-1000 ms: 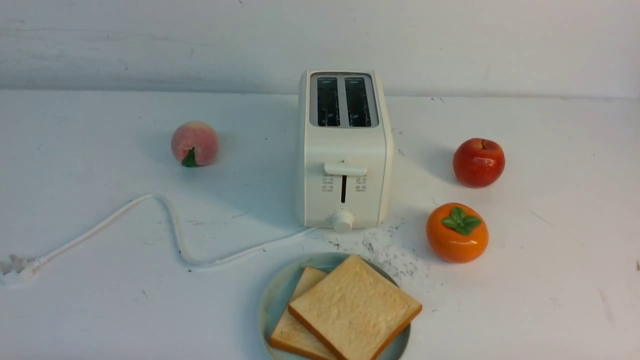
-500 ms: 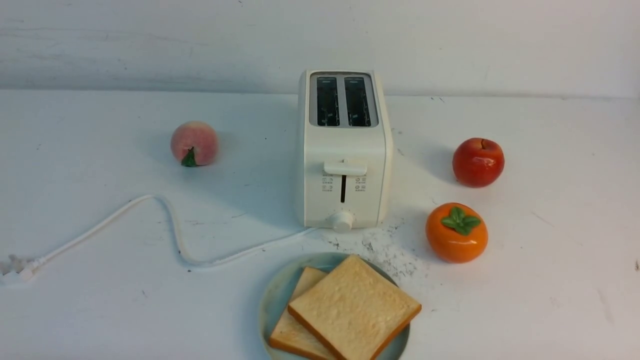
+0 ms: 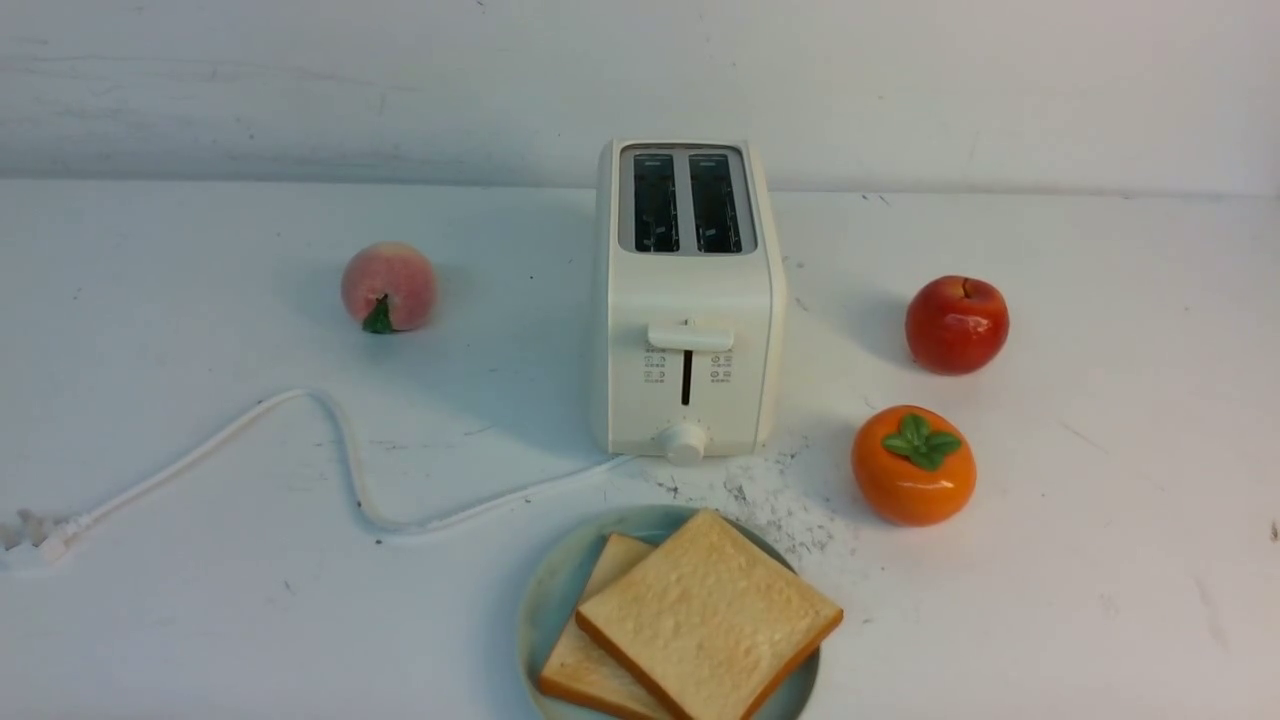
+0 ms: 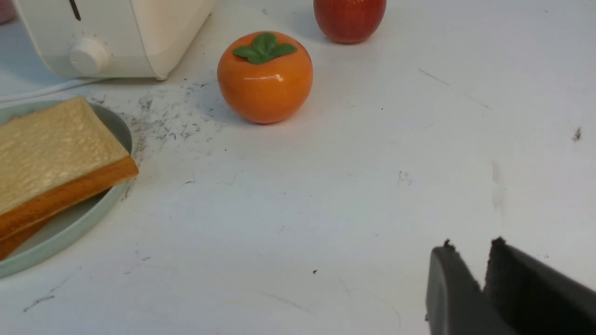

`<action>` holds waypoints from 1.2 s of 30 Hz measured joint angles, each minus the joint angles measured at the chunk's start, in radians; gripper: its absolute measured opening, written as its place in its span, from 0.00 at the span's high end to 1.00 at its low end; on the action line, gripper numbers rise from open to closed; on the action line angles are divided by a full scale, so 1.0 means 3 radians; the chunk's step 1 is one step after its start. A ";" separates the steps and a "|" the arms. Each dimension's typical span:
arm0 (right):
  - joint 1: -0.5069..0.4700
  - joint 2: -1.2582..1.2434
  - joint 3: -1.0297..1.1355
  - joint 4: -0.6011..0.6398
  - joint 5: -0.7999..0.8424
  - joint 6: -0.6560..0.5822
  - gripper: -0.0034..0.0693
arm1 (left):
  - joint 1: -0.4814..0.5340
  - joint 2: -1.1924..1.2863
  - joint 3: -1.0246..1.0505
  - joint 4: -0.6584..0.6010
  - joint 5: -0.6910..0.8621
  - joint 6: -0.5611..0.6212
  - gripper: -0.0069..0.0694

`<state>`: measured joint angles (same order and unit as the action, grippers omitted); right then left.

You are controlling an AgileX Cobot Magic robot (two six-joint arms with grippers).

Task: Take toasted bread from bread machine on white table place on plate.

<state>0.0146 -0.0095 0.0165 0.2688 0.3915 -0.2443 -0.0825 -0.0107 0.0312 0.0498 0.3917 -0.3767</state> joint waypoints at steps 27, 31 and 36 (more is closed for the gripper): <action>0.0000 0.0000 0.0000 0.0000 0.0000 0.0000 0.74 | 0.0000 0.0000 0.0000 0.0000 0.0000 0.0000 0.80; 0.0000 0.0000 0.0000 0.0000 0.0000 0.0000 0.74 | 0.0000 0.0000 0.0000 0.0000 0.0000 0.0000 0.79; 0.0000 0.0000 0.0000 0.0000 0.0000 0.0000 0.73 | 0.0000 0.0000 0.0000 0.0000 0.0000 0.0000 0.79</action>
